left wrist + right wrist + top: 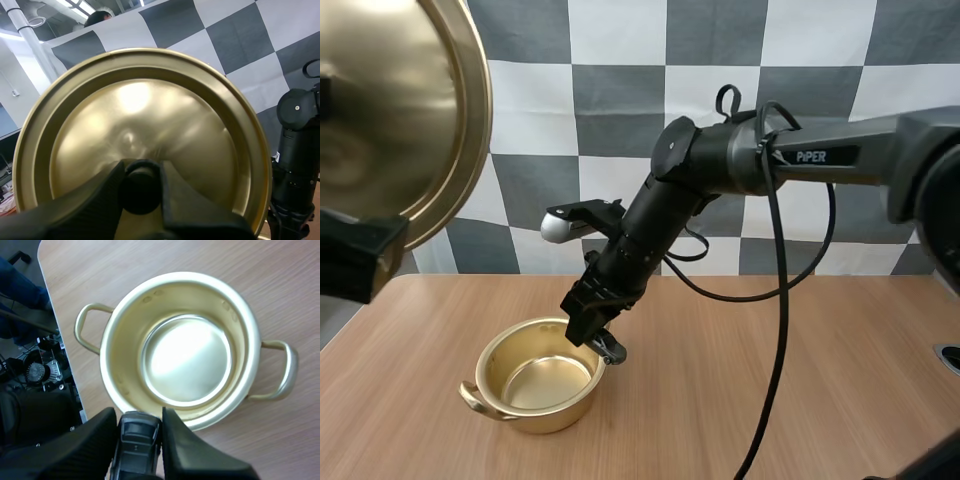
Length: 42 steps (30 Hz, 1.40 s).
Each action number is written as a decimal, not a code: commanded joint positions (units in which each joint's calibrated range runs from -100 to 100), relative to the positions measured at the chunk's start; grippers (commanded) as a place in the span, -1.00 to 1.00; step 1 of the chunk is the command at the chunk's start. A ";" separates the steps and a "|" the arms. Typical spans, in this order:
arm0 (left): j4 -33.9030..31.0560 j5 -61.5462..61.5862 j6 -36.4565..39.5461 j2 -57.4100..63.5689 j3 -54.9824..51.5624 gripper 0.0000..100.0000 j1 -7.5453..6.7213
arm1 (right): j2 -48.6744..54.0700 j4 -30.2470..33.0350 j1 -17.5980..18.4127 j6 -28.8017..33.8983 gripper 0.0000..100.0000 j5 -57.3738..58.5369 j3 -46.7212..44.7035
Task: Open the pot, put the car inside, and close it
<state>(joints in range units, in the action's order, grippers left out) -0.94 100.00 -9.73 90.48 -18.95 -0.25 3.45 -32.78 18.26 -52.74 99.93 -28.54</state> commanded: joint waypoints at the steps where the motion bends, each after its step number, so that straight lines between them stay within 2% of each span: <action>1: 0.45 0.00 -0.04 -0.03 -0.03 -1.00 0.47 | -3.13 -0.58 0.02 -0.13 -1.00 0.07 3.76; 5: 0.45 0.00 -0.04 -0.03 -0.03 -1.00 0.65 | -6.39 -1.25 0.23 -0.21 -1.00 0.07 7.39; 9: 0.45 0.00 -0.04 -0.03 -0.03 -1.00 0.65 | -10.07 -1.25 1.91 -0.21 -1.00 0.07 10.26; 18: 0.09 0.00 -0.04 -0.03 -0.03 -1.00 0.66 | -16.98 -1.25 5.15 -1.08 -1.00 0.07 11.09; 42: 0.20 0.00 -0.04 -0.03 -0.03 -1.00 0.66 | -23.31 -2.01 5.31 -3.54 -1.00 -6.15 12.55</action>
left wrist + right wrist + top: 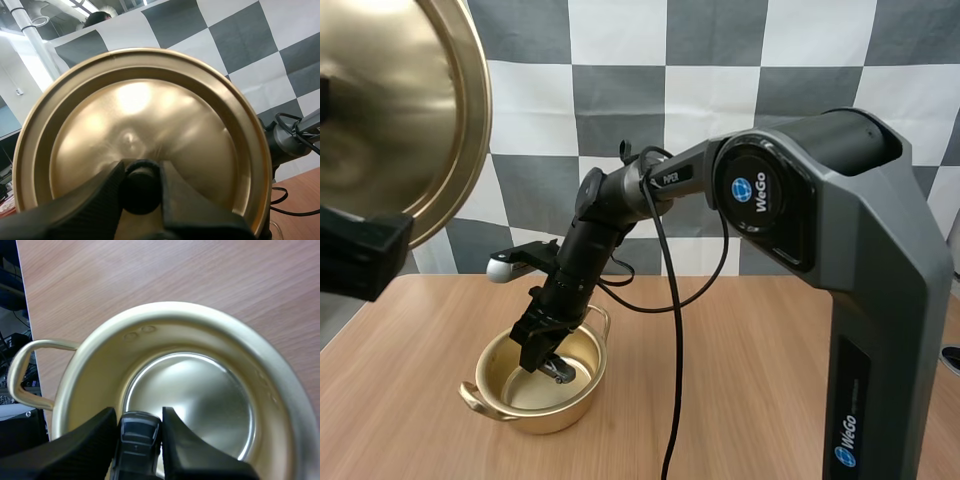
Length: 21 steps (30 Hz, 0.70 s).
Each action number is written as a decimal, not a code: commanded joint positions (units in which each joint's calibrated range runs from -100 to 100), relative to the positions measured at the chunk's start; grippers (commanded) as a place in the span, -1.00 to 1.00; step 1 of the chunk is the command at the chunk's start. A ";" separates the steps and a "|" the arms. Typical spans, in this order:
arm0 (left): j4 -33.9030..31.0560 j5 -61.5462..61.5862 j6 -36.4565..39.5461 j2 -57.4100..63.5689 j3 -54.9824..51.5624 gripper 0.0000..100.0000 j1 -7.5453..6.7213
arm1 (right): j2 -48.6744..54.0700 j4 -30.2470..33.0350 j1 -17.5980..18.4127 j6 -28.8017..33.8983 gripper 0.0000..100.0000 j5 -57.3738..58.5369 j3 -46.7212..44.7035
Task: Open the pot, put the car inside, and close it
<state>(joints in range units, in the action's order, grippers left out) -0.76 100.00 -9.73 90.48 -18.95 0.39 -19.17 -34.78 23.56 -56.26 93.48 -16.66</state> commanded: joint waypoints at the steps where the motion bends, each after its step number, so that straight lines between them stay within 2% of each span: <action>1: 0.02 0.00 -0.04 -0.03 -0.03 -1.00 0.01 | -1.08 -0.02 0.01 -0.02 -1.00 0.56 1.38; 6: 0.02 0.00 -0.04 -0.03 -0.03 -1.00 0.01 | -3.74 -0.48 0.01 0.98 -1.00 4.48 5.41; 21: 0.02 0.00 -0.04 -0.03 -0.03 -1.00 0.01 | -4.35 -0.95 0.01 3.11 -1.00 5.53 6.02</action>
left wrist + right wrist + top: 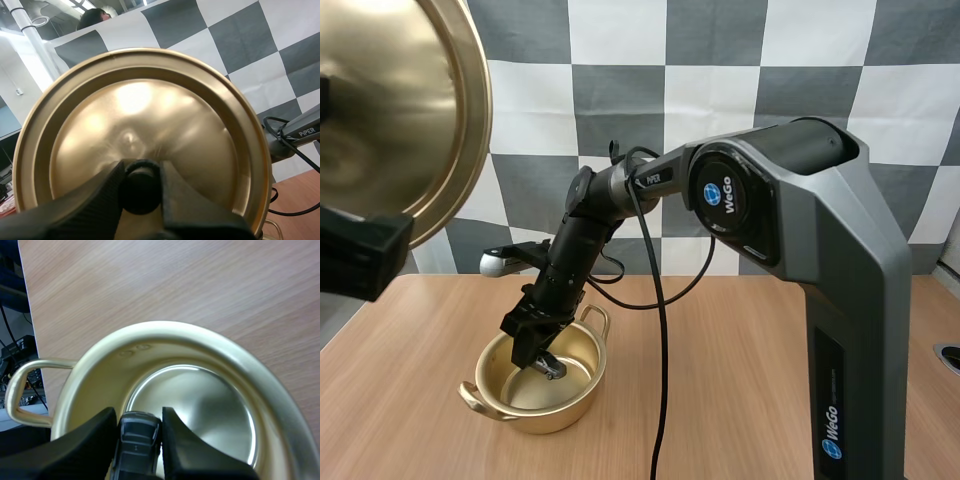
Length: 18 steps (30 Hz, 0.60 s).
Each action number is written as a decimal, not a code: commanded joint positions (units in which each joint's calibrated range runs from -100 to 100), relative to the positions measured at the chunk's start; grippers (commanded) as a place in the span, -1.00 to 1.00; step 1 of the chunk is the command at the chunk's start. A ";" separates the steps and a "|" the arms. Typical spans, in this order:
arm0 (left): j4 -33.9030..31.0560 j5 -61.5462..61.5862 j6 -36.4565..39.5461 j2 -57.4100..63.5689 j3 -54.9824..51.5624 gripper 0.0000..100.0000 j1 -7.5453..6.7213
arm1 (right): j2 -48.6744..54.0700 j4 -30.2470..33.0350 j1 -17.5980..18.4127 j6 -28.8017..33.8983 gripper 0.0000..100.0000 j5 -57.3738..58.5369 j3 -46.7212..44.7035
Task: Open the pot, put the car inside, and close it
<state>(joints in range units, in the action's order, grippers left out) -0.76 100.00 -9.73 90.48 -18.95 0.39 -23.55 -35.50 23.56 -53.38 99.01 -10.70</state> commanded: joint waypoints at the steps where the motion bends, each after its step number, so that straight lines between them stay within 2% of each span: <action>1: 0.02 0.00 -0.04 -0.03 -0.03 -1.00 0.01 | 0.04 -0.21 0.01 0.93 -1.00 0.00 0.06; 7: 0.02 0.00 -0.04 -0.03 -0.03 -1.00 0.01 | 0.04 -0.21 0.01 3.72 -0.99 0.00 0.06; 11: 0.02 0.00 -0.04 -0.03 -0.03 -1.00 0.01 | 0.04 -0.21 0.01 3.62 -0.13 0.00 0.06; 14: 0.02 0.00 -0.04 -0.03 -0.03 -1.00 0.01 | 0.04 -0.21 0.01 3.42 0.71 0.00 0.06; 15: 0.02 0.00 -0.04 -0.03 -0.03 -1.00 0.01 | 0.04 -0.21 0.01 3.03 0.89 0.00 0.06; 16: 0.02 0.00 -0.04 -0.03 -0.03 -1.00 0.01 | 0.04 -0.21 0.01 2.73 0.99 0.00 0.06; 18: 0.02 0.00 -0.04 -0.03 -0.03 -1.00 0.01 | 0.04 -0.21 0.01 2.73 1.00 0.00 0.06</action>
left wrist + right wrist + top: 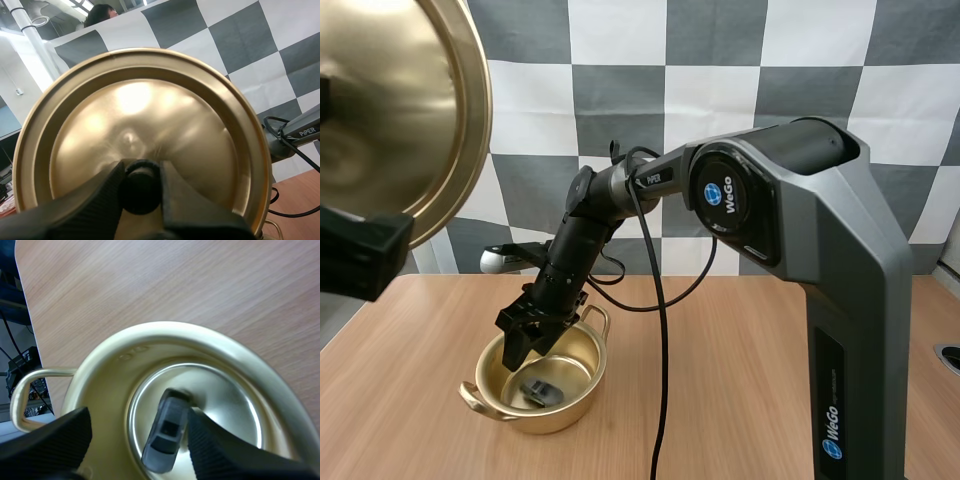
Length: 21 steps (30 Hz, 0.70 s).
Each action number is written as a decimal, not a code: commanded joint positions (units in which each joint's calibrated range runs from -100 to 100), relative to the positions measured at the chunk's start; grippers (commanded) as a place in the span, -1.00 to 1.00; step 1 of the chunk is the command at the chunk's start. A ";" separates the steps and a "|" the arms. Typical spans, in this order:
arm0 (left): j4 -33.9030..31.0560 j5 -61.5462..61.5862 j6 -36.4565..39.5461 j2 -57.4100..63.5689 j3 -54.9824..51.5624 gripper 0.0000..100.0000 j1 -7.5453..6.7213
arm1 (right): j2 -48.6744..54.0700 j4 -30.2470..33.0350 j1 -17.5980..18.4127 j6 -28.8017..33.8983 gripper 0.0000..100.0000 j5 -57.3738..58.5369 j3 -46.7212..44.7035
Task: Open the pot, put the car inside, and close it
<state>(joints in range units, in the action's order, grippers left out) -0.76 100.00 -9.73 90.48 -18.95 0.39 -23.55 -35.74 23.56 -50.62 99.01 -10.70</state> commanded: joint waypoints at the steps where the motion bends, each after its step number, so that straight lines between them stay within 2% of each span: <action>1: 0.02 0.00 -0.04 -0.03 -0.03 -1.00 0.01 | 0.04 0.03 0.01 -0.02 1.00 0.00 0.06; 12: 0.02 0.00 -0.04 -0.03 -0.03 -1.00 0.01 | 0.42 0.12 0.01 1.95 1.00 -3.36 1.41; 21: 0.02 0.00 -0.04 -0.03 -0.03 -1.00 0.01 | 6.93 5.49 0.01 2.43 1.00 0.99 7.55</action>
<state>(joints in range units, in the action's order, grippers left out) -0.76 100.00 -9.73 90.48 -18.95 0.39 -17.95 -31.11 23.56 -48.09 99.96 -3.67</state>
